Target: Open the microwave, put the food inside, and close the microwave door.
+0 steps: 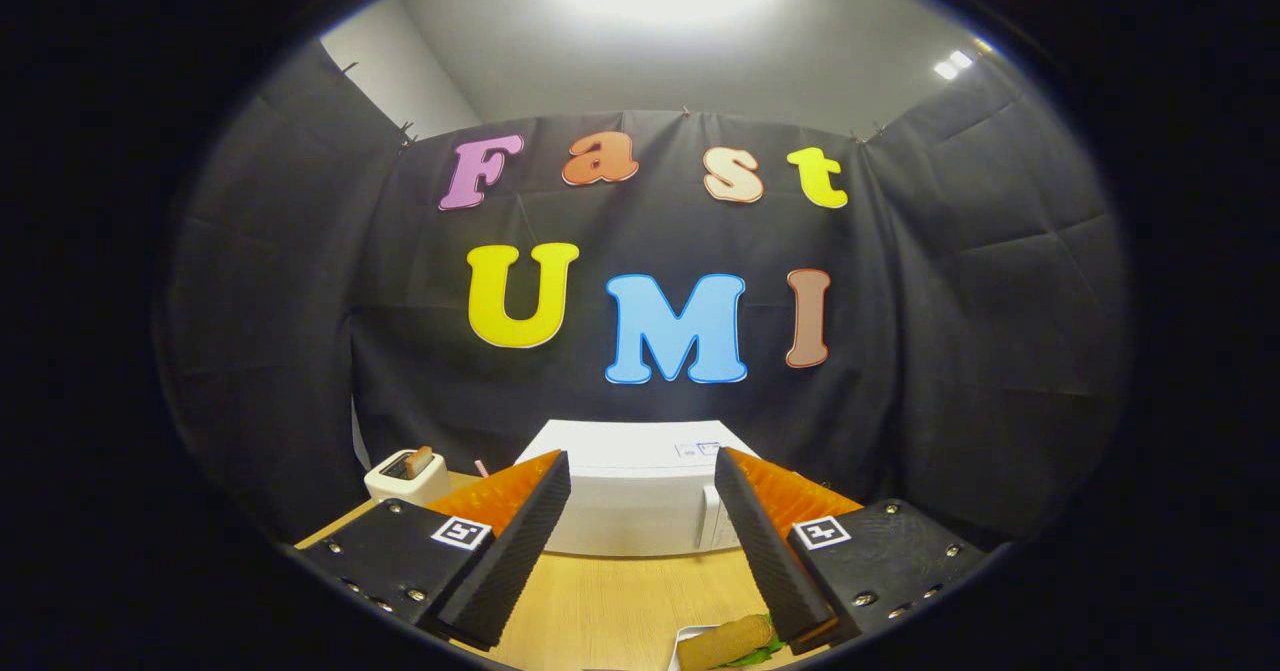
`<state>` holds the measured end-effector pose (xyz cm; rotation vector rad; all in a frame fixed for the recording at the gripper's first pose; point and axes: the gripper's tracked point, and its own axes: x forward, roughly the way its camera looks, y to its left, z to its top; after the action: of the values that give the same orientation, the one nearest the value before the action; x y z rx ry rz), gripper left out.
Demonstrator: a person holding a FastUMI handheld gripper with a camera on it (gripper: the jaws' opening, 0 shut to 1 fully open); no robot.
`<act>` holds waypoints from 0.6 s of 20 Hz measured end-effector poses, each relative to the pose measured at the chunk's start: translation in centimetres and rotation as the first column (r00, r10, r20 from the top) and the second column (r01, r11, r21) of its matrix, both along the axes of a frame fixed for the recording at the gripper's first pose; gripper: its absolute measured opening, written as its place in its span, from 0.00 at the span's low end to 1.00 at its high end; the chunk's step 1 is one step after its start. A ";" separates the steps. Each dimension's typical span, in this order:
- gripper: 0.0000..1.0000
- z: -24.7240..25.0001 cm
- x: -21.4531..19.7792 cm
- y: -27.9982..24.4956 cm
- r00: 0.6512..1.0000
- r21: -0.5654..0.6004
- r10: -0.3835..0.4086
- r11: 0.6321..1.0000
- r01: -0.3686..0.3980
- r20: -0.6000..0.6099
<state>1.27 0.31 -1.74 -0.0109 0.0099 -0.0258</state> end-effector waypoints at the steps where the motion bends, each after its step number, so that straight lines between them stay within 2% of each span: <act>1: 0.94 0.0 0.1 0.0 1.000 0.002 -0.001 1.000 0.001 0.001; 12: 0.94 -1.7 1.8 -2.1 0.997 -0.027 -0.045 0.999 0.047 0.055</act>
<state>3.02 -1.76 -3.40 -0.0384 -0.0442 -0.0720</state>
